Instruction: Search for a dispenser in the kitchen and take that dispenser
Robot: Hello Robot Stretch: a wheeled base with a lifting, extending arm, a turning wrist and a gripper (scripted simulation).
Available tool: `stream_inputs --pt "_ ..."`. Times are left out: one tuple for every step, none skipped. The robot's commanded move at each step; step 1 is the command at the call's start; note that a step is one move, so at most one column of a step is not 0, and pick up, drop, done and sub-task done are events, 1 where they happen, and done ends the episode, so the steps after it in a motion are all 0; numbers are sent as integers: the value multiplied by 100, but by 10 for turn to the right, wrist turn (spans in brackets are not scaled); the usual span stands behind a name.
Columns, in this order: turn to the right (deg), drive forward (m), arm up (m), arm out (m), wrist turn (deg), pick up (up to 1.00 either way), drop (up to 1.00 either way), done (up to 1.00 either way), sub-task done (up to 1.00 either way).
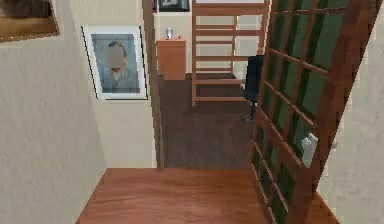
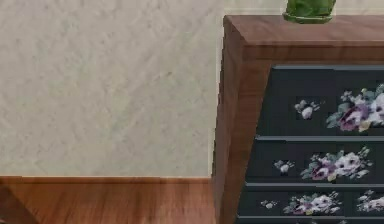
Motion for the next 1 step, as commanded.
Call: stream_inputs --pt "0 100 0 0 0 0 0 0 0"
